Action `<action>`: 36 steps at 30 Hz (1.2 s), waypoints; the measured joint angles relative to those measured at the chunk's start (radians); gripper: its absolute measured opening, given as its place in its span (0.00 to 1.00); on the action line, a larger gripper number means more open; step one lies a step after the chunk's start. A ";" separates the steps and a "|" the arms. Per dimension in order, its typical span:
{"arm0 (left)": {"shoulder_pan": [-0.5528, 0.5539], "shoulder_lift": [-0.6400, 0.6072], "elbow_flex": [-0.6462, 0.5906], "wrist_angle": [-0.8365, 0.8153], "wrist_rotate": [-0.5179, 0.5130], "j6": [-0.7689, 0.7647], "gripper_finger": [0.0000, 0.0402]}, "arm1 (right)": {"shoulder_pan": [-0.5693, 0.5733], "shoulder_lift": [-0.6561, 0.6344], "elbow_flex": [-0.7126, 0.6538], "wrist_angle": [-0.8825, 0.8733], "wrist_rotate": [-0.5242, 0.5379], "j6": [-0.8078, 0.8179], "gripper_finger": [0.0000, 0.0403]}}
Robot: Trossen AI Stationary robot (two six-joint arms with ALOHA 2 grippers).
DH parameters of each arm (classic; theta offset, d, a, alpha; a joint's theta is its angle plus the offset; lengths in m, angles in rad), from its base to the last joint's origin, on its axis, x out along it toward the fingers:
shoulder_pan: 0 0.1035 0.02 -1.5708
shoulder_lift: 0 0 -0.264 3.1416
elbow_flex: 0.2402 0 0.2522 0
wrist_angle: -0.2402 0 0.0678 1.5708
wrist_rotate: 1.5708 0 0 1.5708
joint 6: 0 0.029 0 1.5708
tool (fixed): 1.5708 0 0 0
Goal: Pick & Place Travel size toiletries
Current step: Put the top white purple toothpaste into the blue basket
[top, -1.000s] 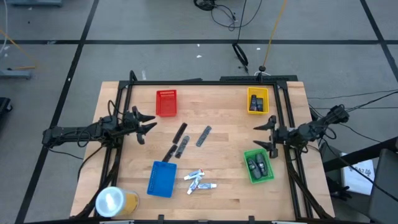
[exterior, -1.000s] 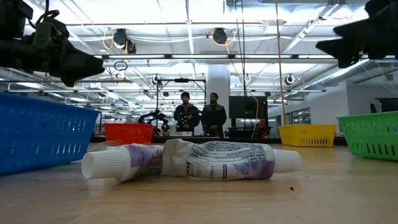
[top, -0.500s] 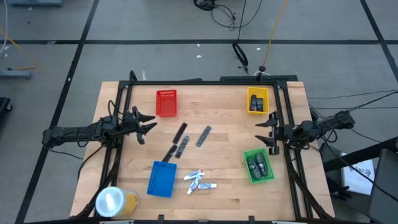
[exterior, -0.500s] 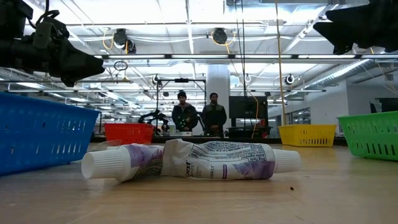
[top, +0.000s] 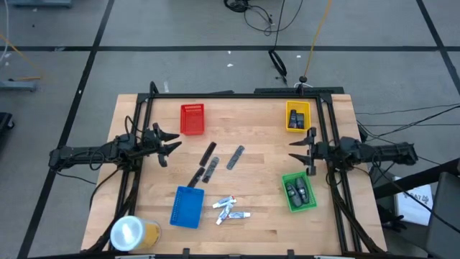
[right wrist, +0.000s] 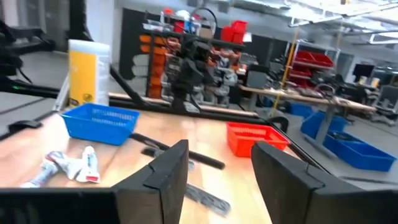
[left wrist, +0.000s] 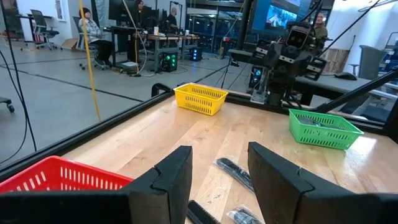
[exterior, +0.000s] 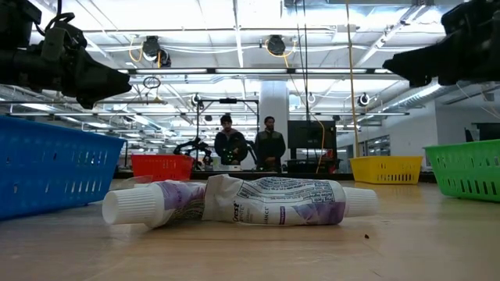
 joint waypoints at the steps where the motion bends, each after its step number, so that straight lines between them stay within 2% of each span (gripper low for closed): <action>1: 0.000 0.000 0.000 0.000 0.000 0.000 0.38 | -0.009 -0.001 0.000 -0.007 0.000 0.004 0.41; 13: 0.000 0.000 0.000 0.000 0.000 0.000 0.38 | -0.041 -0.007 -0.003 -0.067 0.001 0.025 0.37; 18: 0.000 0.000 0.000 0.000 0.000 -0.002 0.38 | -0.041 -0.007 -0.003 -0.071 0.051 0.026 0.37; 25: 0.000 0.000 0.000 0.003 0.005 -0.196 0.38 | -0.041 -0.007 -0.004 -0.059 0.084 -0.009 0.37; 29: 0.000 0.000 0.000 0.021 -0.016 -0.204 0.38 | -0.040 -0.007 -0.004 -0.033 0.087 -0.003 0.37; 36: 0.000 0.000 0.001 -0.037 -0.005 -0.221 0.38 | -0.040 -0.007 -0.005 -0.031 0.086 -0.001 0.37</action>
